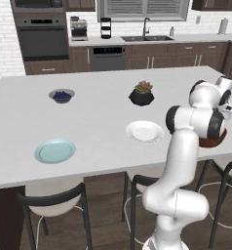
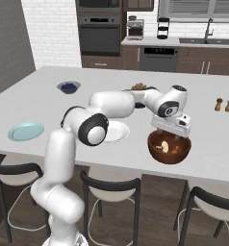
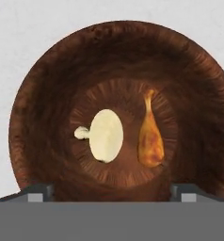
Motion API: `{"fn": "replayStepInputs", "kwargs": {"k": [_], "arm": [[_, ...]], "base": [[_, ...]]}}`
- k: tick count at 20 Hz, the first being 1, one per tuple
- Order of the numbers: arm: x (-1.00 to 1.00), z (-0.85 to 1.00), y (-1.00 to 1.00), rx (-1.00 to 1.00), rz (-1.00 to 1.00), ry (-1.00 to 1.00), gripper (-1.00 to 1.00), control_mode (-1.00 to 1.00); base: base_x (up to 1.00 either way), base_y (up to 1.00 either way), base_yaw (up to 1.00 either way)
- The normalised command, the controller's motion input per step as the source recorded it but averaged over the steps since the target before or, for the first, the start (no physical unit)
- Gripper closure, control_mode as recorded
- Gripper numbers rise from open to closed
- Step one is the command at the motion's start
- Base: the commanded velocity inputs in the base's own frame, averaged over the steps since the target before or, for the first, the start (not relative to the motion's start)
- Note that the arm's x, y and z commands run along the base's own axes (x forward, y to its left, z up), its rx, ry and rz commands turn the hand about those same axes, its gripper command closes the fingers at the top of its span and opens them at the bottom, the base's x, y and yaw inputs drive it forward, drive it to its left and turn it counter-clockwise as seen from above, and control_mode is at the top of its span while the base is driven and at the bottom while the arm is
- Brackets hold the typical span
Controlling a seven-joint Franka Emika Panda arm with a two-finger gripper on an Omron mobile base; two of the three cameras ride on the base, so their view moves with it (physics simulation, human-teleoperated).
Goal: Pick the chicken drumstick and mushroom from their plates and place them in the bowl. Then put the bowl in the fridge.
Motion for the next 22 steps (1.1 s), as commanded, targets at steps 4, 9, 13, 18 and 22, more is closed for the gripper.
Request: {"fn": "replayStepInputs", "kwargs": {"k": [4, 9, 13, 18, 22], "arm": [[-0.74, -0.01, 0.11, -0.14, 0.16, -0.11, -1.00, -1.00], [-0.54, -0.15, -0.04, -0.25, 0.34, -0.09, -1.00, -1.00], [-0.23, 0.00, 0.04, -0.14, 0.38, -0.05, -1.00, -1.00], [0.00, 0.10, 0.08, -0.03, 0.35, 0.02, -1.00, -1.00], [-0.06, 0.14, 0.19, -0.03, 0.29, 0.05, -1.00, -1.00]], "base": [[0.00, 0.00, 0.00], [0.00, 0.00, 0.00], [0.00, 0.00, 0.00], [0.00, 0.00, 0.00], [0.00, 0.00, 0.00]]}}
